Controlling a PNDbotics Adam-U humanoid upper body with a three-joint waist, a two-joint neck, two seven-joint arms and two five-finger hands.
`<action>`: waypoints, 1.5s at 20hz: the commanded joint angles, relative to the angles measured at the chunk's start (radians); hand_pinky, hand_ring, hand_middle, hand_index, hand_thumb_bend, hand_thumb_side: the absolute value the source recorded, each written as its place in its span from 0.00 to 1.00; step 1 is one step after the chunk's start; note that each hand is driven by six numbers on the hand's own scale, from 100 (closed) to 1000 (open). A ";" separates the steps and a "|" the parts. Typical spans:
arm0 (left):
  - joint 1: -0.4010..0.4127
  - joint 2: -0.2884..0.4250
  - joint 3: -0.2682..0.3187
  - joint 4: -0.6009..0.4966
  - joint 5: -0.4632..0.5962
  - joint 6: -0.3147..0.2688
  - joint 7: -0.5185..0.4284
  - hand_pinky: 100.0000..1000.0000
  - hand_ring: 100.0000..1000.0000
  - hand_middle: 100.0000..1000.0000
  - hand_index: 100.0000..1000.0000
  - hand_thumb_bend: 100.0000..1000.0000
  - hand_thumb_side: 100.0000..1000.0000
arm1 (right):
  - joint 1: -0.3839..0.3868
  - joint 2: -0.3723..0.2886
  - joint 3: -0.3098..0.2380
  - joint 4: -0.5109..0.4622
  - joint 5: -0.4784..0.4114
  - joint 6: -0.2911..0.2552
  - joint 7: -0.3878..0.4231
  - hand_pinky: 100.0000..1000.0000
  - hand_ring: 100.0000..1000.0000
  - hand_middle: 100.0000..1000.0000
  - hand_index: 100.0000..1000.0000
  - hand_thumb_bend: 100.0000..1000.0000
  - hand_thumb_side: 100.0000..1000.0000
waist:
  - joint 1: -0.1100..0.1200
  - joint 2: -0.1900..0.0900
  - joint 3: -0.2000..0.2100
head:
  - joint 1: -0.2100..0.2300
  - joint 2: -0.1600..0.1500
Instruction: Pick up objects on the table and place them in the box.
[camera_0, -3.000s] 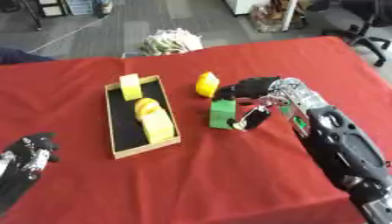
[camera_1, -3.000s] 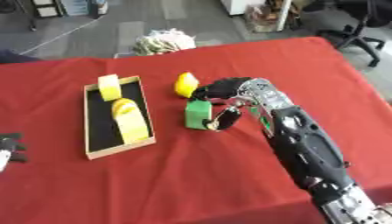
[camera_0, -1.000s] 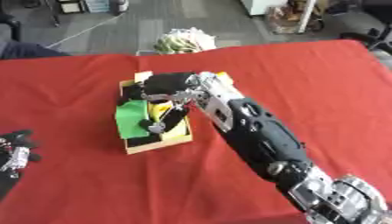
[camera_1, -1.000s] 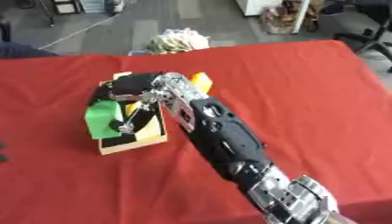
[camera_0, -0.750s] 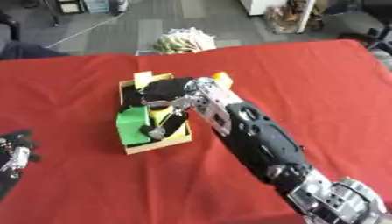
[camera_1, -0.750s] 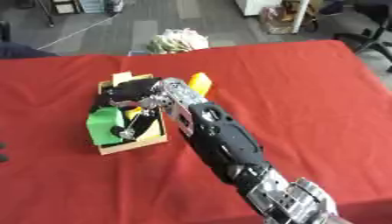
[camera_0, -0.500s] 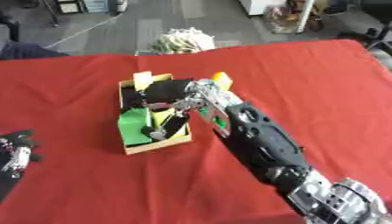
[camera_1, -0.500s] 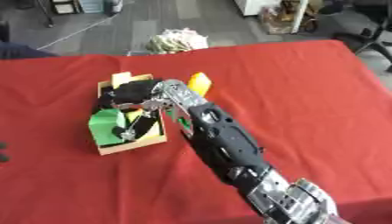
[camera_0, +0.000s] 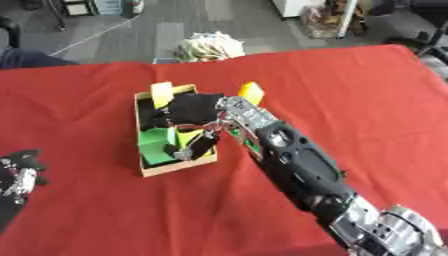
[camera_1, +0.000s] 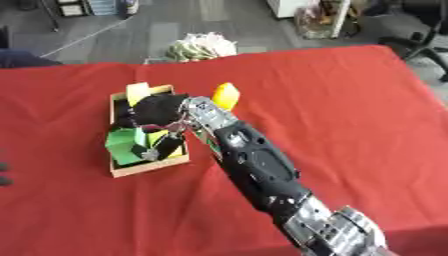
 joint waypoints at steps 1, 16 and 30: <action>-0.005 0.006 0.004 -0.012 0.000 -0.003 -0.001 0.71 0.49 0.53 0.76 0.00 0.60 | -0.015 -0.008 -0.013 0.002 0.062 -0.020 -0.028 0.77 0.78 0.72 0.97 0.03 0.39 | 0.008 -0.025 -0.001 | -0.001 -0.003; -0.003 0.007 0.007 -0.012 0.000 -0.002 0.000 0.71 0.49 0.53 0.76 0.00 0.60 | -0.037 -0.050 -0.055 -0.011 0.013 -0.081 0.056 0.91 0.96 1.00 1.00 0.00 0.23 | 0.008 -0.027 -0.011 | 0.001 -0.005; 0.002 0.008 0.011 -0.010 0.000 -0.001 -0.001 0.71 0.49 0.53 0.76 0.00 0.61 | -0.098 -0.222 -0.215 -0.022 -0.600 0.250 0.415 0.81 0.88 0.97 1.00 0.00 0.08 | 0.005 -0.030 -0.018 | 0.006 -0.008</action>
